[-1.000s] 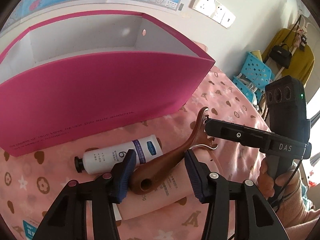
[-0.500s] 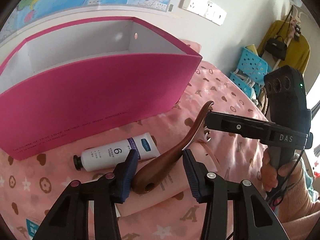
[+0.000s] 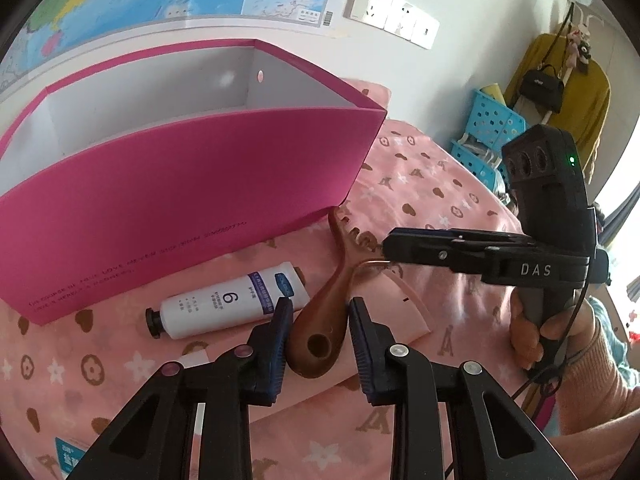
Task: Organize rigid objects
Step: 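Close the right gripper on the handle of the wooden comb, then lift the wooden comb off the bedspread with the right gripper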
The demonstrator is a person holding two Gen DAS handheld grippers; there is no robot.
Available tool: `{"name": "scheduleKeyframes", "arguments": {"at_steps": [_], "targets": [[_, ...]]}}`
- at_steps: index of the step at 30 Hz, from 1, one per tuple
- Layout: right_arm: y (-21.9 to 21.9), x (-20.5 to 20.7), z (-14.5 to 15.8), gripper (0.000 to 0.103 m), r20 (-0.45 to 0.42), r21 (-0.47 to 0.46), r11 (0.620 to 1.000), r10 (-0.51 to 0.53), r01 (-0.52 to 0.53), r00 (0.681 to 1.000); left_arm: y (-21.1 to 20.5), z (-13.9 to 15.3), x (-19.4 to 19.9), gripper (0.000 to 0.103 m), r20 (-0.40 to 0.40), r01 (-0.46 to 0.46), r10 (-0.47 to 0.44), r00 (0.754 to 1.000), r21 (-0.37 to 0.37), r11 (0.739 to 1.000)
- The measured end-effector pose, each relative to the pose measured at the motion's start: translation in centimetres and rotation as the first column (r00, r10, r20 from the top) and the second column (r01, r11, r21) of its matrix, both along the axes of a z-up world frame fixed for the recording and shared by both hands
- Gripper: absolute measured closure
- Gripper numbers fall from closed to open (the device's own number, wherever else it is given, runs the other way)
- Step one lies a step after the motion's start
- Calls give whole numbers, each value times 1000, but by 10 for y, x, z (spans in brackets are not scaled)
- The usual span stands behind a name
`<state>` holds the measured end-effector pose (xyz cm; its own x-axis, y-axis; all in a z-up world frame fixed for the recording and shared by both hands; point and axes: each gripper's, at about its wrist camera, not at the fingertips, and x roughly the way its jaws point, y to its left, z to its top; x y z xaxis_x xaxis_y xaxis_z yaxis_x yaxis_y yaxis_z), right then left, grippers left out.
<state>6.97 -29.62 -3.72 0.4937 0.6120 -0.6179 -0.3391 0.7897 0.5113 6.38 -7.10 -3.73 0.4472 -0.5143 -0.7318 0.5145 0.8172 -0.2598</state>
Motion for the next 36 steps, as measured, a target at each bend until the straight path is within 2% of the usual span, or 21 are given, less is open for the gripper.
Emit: {"name": "scheduleKeyframes", "arguments": {"at_steps": [6, 14, 18, 20, 21, 23, 29, 36], "targets": [[-17, 2, -4, 58, -34, -25, 997, -75, 74, 997, 5, -1, 3, 76, -37, -1, -1, 999, -47, 999], [6, 0, -9, 58, -47, -28, 1000, 11, -12, 999, 20, -1, 6, 76, -75, -24, 18, 997, -87, 996], [11, 1, -10, 59, -45, -31, 1000, 2, -4, 999, 23, -2, 6, 76, -80, -26, 18, 997, -99, 995], [9, 3, -11, 66, -55, -30, 999, -18, 17, 998, 23, -2, 7, 76, -84, -31, 22, 996, -105, 994], [9, 3, -12, 73, -59, -31, 999, -27, 25, 998, 23, -2, 7, 76, -87, -33, 24, 996, -109, 994], [6, 3, -14, 81, -71, 9, 999, -32, 32, 997, 23, -2, 7, 76, -95, -42, 31, 995, -117, 992], [2, -6, -4, 82, -36, 56, 997, -49, 51, 998, 30, 4, 4, 75, -97, -49, 33, 995, -164, 985], [1, -16, 18, 82, 16, 104, 994, -47, 45, 999, 32, 25, -5, 76, -49, -36, 27, 998, -198, 980]]}}
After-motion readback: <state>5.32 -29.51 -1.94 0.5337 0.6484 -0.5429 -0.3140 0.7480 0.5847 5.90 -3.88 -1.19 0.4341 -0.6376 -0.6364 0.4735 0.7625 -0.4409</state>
